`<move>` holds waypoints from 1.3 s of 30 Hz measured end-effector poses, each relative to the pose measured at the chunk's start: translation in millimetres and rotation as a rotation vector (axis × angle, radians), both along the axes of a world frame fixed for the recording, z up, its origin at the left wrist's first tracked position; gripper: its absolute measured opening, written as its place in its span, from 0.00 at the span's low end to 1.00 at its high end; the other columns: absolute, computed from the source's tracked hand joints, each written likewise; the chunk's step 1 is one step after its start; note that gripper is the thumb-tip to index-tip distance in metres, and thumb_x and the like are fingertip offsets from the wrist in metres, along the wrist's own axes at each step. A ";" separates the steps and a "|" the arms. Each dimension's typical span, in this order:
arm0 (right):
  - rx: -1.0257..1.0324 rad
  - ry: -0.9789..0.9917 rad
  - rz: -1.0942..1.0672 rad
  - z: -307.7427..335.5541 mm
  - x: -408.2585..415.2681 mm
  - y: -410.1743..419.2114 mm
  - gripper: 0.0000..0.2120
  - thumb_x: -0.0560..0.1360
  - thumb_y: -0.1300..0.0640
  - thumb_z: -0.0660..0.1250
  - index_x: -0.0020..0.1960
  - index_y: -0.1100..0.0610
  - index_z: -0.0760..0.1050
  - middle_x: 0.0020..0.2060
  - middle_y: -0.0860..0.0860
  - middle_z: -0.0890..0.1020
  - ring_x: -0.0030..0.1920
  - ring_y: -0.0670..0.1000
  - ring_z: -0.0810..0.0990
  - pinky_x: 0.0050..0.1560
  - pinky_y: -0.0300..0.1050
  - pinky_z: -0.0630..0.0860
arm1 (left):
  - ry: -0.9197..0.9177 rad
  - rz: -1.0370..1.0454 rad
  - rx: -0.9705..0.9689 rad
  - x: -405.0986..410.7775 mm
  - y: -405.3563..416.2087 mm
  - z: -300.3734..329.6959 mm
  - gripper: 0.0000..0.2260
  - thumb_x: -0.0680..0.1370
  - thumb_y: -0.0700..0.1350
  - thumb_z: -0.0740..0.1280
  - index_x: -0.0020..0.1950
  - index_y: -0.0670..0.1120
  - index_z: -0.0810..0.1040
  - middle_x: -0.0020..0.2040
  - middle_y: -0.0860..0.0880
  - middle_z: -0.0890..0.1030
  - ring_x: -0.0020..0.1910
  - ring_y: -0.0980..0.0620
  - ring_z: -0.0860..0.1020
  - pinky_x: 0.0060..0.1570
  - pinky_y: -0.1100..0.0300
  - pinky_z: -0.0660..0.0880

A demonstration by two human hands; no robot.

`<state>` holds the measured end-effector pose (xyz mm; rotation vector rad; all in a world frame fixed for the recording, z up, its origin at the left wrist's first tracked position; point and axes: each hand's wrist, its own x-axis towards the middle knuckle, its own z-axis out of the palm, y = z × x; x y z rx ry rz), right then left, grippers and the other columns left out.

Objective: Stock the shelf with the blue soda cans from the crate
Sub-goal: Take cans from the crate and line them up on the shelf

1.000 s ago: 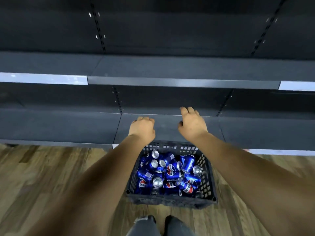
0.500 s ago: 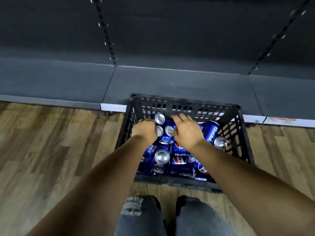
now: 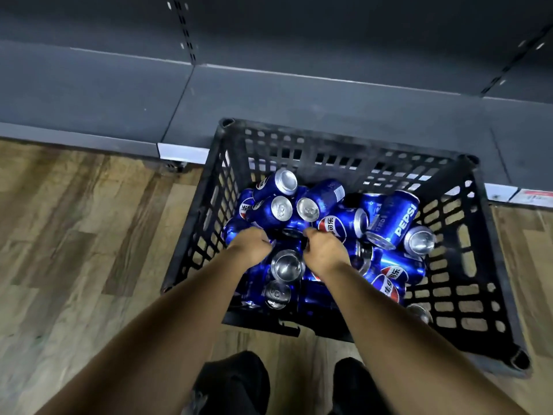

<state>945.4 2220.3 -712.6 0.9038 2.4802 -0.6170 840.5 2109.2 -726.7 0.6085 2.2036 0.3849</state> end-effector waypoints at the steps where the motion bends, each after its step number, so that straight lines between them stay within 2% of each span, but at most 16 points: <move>1: -0.028 -0.007 -0.037 -7.2 0.3 -1.0 0.23 0.76 0.64 0.61 0.70 0.57 0.66 0.60 0.59 0.77 0.61 0.59 0.76 0.56 0.49 0.73 | -0.031 0.033 0.015 2.7 -1.0 -6.3 0.05 0.77 0.37 0.61 0.48 0.42 0.77 0.51 0.39 0.79 0.51 0.43 0.77 0.48 0.56 0.71; 3: -0.113 0.004 -0.155 -23.1 3.5 -2.5 0.25 0.75 0.66 0.61 0.71 0.56 0.66 0.62 0.59 0.76 0.62 0.58 0.75 0.58 0.47 0.73 | -0.063 0.137 0.067 8.5 -2.3 -17.7 0.13 0.75 0.33 0.61 0.55 0.41 0.79 0.56 0.42 0.78 0.55 0.43 0.76 0.52 0.57 0.72; 5: -0.264 0.052 -0.421 -40.2 10.7 -0.1 0.23 0.74 0.67 0.60 0.69 0.57 0.70 0.61 0.59 0.77 0.60 0.57 0.76 0.56 0.43 0.72 | -0.089 0.257 0.126 10.9 -3.6 -25.1 0.14 0.75 0.31 0.60 0.57 0.40 0.79 0.56 0.42 0.79 0.54 0.43 0.77 0.50 0.57 0.73; 8: -0.387 0.051 -0.717 -58.3 19.7 10.1 0.15 0.77 0.59 0.64 0.61 0.64 0.76 0.50 0.59 0.79 0.51 0.55 0.77 0.49 0.41 0.69 | -0.174 0.361 0.163 4.5 -1.9 -31.3 0.09 0.73 0.31 0.62 0.46 0.40 0.81 0.44 0.42 0.81 0.45 0.46 0.77 0.49 0.54 0.75; 10: -0.463 0.057 -0.859 -68.2 18.6 15.4 0.20 0.77 0.49 0.65 0.61 0.63 0.76 0.52 0.59 0.79 0.53 0.56 0.77 0.51 0.42 0.69 | -0.186 0.355 0.160 -0.2 -0.5 -33.7 0.08 0.72 0.31 0.63 0.42 0.40 0.80 0.34 0.46 0.78 0.43 0.46 0.77 0.51 0.51 0.76; 14: -0.529 -0.005 -0.943 -80.8 14.1 16.4 0.32 0.72 0.36 0.64 0.64 0.60 0.73 0.59 0.59 0.78 0.57 0.60 0.77 0.61 0.51 0.73 | -0.165 0.301 0.152 -1.7 1.7 -39.3 0.07 0.73 0.33 0.63 0.43 0.41 0.80 0.33 0.46 0.77 0.42 0.45 0.78 0.53 0.48 0.78; 19: -0.782 -0.093 -0.959 -85.6 4.7 10.0 0.38 0.68 0.28 0.62 0.63 0.56 0.74 0.59 0.59 0.79 0.56 0.59 0.79 0.57 0.53 0.76 | -0.154 0.266 0.155 -0.7 1.0 -38.0 0.07 0.73 0.34 0.63 0.43 0.41 0.79 0.41 0.40 0.81 0.44 0.42 0.79 0.53 0.46 0.78; 21: -0.854 -0.110 -0.951 -76.2 -1.1 4.9 0.35 0.70 0.30 0.61 0.60 0.59 0.74 0.54 0.60 0.80 0.52 0.59 0.80 0.52 0.51 0.78 | -0.147 0.259 0.159 -0.4 0.5 -36.8 0.07 0.74 0.34 0.63 0.44 0.41 0.79 0.43 0.38 0.81 0.46 0.41 0.80 0.53 0.47 0.78; 23: -0.910 -0.093 -0.952 -71.9 -1.8 4.8 0.29 0.73 0.33 0.61 0.53 0.59 0.75 0.46 0.60 0.81 0.44 0.58 0.80 0.41 0.48 0.78 | -0.146 0.240 0.157 0.5 0.8 -36.3 0.08 0.75 0.35 0.63 0.48 0.39 0.80 0.43 0.38 0.81 0.46 0.42 0.80 0.52 0.50 0.77; 25: -0.961 -0.101 -0.967 -67.4 0.1 6.4 0.26 0.74 0.35 0.62 0.49 0.59 0.76 0.41 0.59 0.81 0.39 0.57 0.80 0.36 0.48 0.76 | -0.130 0.204 0.126 3.1 2.6 -35.5 0.09 0.75 0.37 0.62 0.49 0.36 0.80 0.41 0.39 0.80 0.42 0.44 0.78 0.45 0.52 0.75; 27: -0.985 -0.116 -0.965 -61.2 0.3 6.8 0.25 0.73 0.36 0.63 0.47 0.59 0.76 0.40 0.59 0.81 0.38 0.57 0.79 0.37 0.48 0.76 | -0.109 0.164 0.065 7.9 5.6 -33.0 0.08 0.75 0.37 0.61 0.45 0.36 0.78 0.38 0.42 0.77 0.40 0.45 0.75 0.40 0.55 0.71; 29: -0.992 -0.125 -0.983 -57.0 -0.3 6.9 0.25 0.72 0.36 0.64 0.46 0.60 0.76 0.40 0.59 0.81 0.39 0.57 0.79 0.39 0.49 0.76 | -0.124 0.149 0.008 12.5 9.7 -28.8 0.07 0.76 0.37 0.59 0.41 0.39 0.74 0.38 0.43 0.76 0.41 0.44 0.76 0.40 0.56 0.72; 32: -1.014 -0.154 -0.993 -51.1 -0.1 5.0 0.26 0.70 0.36 0.67 0.49 0.60 0.75 0.41 0.60 0.81 0.40 0.58 0.79 0.40 0.49 0.77 | -0.287 0.248 -0.006 16.6 10.9 -26.3 0.08 0.78 0.35 0.56 0.52 0.37 0.73 0.43 0.38 0.79 0.46 0.40 0.81 0.48 0.51 0.79; 34: -0.998 -0.154 -1.002 -46.7 0.9 2.1 0.24 0.71 0.38 0.68 0.47 0.61 0.74 0.40 0.60 0.80 0.39 0.57 0.79 0.39 0.49 0.76 | -0.382 0.342 0.012 16.6 9.0 -26.2 0.10 0.79 0.35 0.56 0.58 0.36 0.72 0.44 0.37 0.80 0.44 0.42 0.81 0.45 0.51 0.79; 36: -1.015 -0.121 -1.028 -40.7 2.5 -0.2 0.22 0.71 0.43 0.71 0.52 0.61 0.74 0.39 0.59 0.80 0.38 0.56 0.79 0.37 0.49 0.76 | -0.450 0.414 0.038 18.8 6.6 -21.0 0.08 0.80 0.36 0.57 0.56 0.36 0.73 0.40 0.40 0.79 0.38 0.45 0.79 0.42 0.53 0.78; 39: -0.975 -0.054 -1.068 -25.4 6.1 -4.2 0.18 0.73 0.50 0.71 0.54 0.61 0.72 0.39 0.58 0.79 0.36 0.55 0.78 0.33 0.46 0.72 | -0.515 0.485 0.044 25.7 6.7 0.0 0.08 0.80 0.36 0.57 0.43 0.40 0.72 0.34 0.44 0.75 0.33 0.49 0.74 0.36 0.56 0.75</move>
